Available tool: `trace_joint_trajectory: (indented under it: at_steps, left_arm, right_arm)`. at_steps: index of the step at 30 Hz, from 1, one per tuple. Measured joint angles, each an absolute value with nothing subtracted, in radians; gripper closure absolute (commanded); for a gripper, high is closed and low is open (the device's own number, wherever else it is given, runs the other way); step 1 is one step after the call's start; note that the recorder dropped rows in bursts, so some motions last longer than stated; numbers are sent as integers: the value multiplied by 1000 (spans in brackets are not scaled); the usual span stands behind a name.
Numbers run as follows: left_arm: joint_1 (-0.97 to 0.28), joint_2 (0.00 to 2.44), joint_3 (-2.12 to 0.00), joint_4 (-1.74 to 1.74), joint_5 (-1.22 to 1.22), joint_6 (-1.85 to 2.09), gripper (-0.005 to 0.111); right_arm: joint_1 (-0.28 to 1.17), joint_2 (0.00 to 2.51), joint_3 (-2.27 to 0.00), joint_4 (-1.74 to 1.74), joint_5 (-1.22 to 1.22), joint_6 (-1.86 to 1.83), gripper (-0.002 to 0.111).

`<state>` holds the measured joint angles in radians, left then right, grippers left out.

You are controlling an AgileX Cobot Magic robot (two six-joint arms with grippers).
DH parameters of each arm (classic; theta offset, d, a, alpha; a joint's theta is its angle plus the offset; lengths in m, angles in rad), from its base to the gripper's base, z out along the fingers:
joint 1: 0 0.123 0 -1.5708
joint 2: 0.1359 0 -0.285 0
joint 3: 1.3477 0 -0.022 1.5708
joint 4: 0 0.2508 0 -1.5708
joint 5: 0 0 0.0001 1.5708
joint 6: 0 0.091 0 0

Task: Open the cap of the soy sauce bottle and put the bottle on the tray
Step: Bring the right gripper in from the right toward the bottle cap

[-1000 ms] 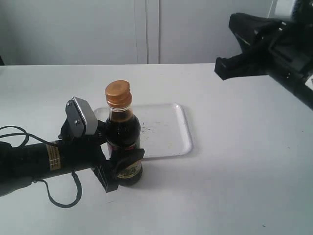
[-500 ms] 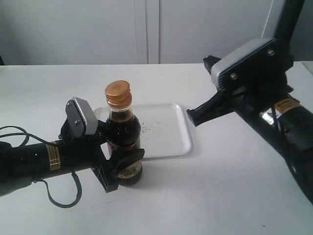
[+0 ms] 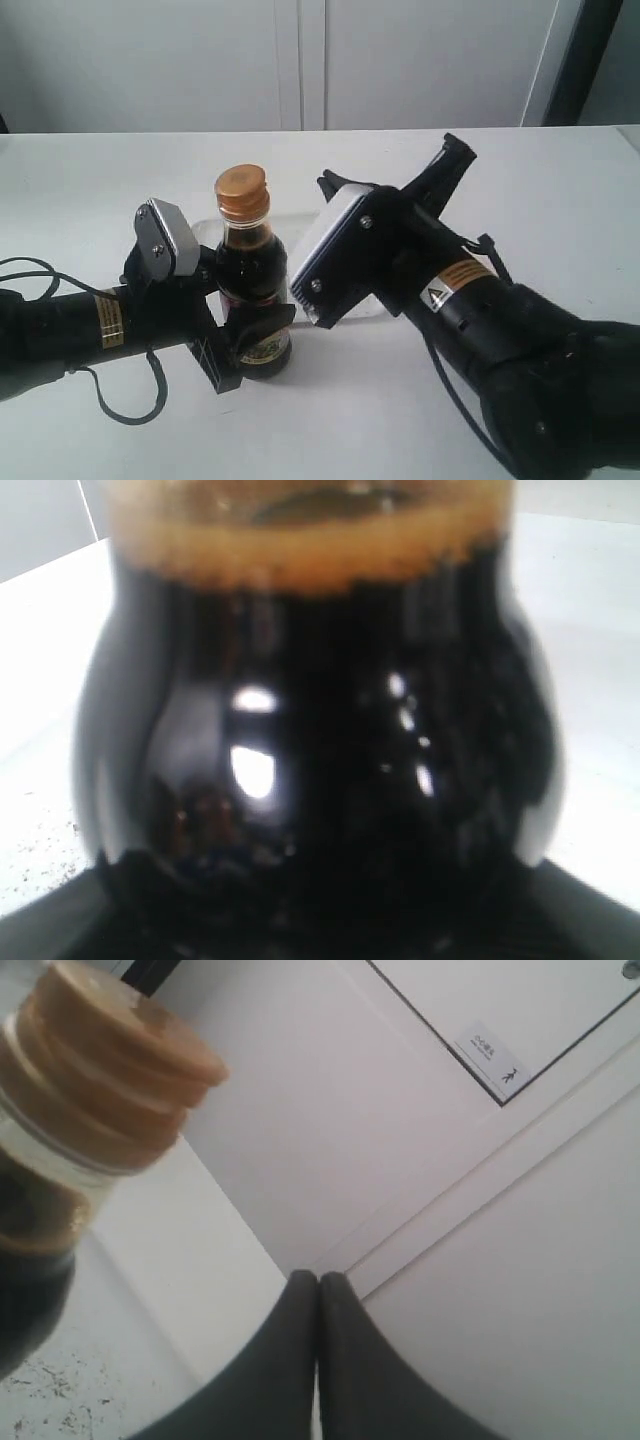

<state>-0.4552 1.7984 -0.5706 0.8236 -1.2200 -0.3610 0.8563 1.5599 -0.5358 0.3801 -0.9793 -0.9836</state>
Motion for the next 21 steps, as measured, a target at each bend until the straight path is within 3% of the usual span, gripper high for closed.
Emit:
trace_joint_trajectory:
  at_steps: [21]
  left_arm:
    - [-455, 1798, -571, 826, -1220, -361, 106]
  right_arm:
    - [958, 1635, -626, 427, -995, -1118, 108]
